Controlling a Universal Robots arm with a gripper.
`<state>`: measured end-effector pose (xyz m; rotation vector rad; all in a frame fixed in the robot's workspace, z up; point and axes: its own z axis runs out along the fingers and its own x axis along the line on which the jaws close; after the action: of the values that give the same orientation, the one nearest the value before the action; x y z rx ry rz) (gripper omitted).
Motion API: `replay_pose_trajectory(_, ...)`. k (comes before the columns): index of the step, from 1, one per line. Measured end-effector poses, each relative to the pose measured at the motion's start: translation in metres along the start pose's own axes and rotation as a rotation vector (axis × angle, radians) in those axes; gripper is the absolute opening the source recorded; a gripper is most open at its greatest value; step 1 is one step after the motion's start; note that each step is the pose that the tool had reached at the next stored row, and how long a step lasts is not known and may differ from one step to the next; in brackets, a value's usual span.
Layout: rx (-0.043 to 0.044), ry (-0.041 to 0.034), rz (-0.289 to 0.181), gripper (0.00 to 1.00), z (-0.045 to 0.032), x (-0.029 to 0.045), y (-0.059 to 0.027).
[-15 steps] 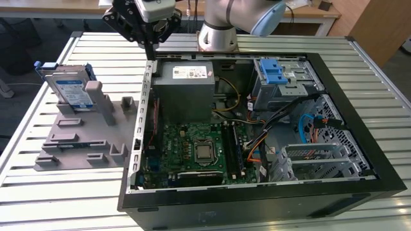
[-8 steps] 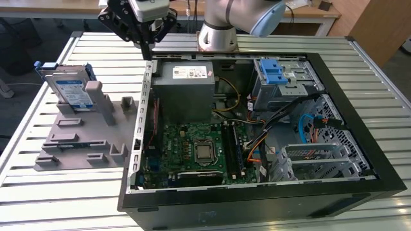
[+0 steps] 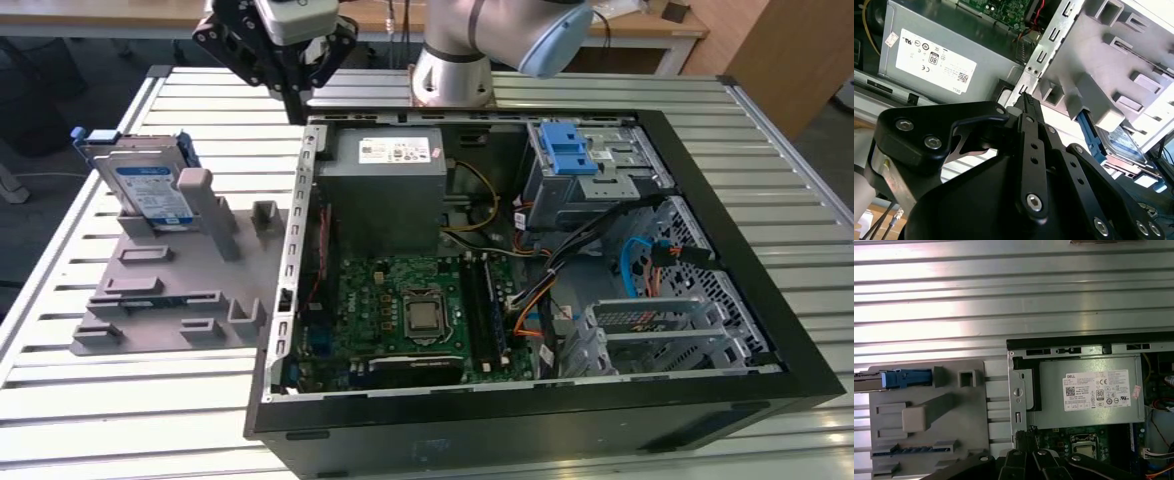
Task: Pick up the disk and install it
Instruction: 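Reach for the disk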
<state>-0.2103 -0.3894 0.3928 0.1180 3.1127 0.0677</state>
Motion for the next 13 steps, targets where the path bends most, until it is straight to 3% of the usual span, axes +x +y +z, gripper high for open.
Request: replay_pose_trajectory(13,0.0,0.0,0.0,0.11,-0.0002,0.0131,0.0004)
